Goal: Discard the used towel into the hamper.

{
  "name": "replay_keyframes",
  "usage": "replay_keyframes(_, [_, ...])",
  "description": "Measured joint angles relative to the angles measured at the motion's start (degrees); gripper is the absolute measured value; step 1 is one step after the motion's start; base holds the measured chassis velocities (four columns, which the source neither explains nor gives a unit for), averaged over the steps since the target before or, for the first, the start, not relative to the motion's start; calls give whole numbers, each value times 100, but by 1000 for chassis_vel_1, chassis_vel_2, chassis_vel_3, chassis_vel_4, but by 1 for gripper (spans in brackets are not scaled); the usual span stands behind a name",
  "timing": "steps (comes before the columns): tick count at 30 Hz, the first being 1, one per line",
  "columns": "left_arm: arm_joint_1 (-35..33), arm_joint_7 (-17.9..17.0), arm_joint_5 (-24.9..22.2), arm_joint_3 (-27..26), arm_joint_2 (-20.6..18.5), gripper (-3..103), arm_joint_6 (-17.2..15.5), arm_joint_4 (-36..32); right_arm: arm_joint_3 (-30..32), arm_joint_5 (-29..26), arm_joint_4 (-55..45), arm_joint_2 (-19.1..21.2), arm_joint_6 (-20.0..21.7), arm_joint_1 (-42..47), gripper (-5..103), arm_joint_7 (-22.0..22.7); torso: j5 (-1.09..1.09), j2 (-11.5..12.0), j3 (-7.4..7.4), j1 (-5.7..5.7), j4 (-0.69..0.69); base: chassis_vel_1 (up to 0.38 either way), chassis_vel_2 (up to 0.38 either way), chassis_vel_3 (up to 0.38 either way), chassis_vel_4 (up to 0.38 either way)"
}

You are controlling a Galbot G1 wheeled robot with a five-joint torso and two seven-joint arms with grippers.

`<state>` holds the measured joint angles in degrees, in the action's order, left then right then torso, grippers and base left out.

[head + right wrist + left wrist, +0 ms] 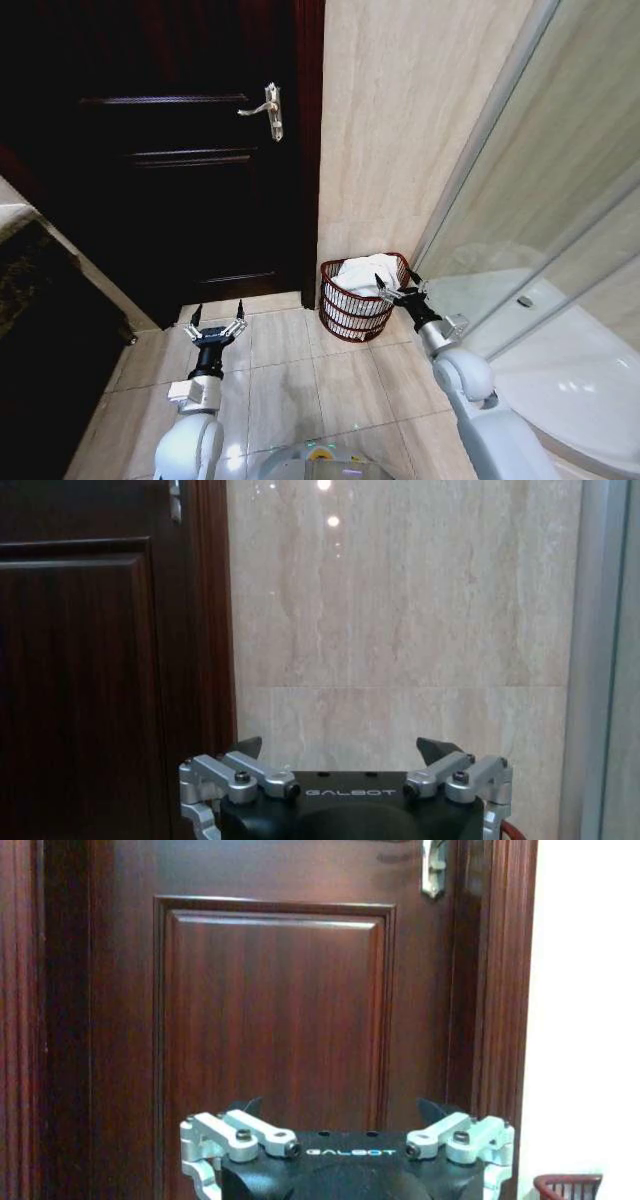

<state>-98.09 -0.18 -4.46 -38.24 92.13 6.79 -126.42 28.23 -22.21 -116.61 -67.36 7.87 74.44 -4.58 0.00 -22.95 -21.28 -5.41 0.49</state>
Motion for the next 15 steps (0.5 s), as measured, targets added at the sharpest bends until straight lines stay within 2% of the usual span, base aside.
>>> replay_keyframes(15, [-113,-27,76,-31,0,100,40,-109,-39,-146,1,69,15,-77,100,-2,-1,0,-1,-1,1,-56,55,53,-54])
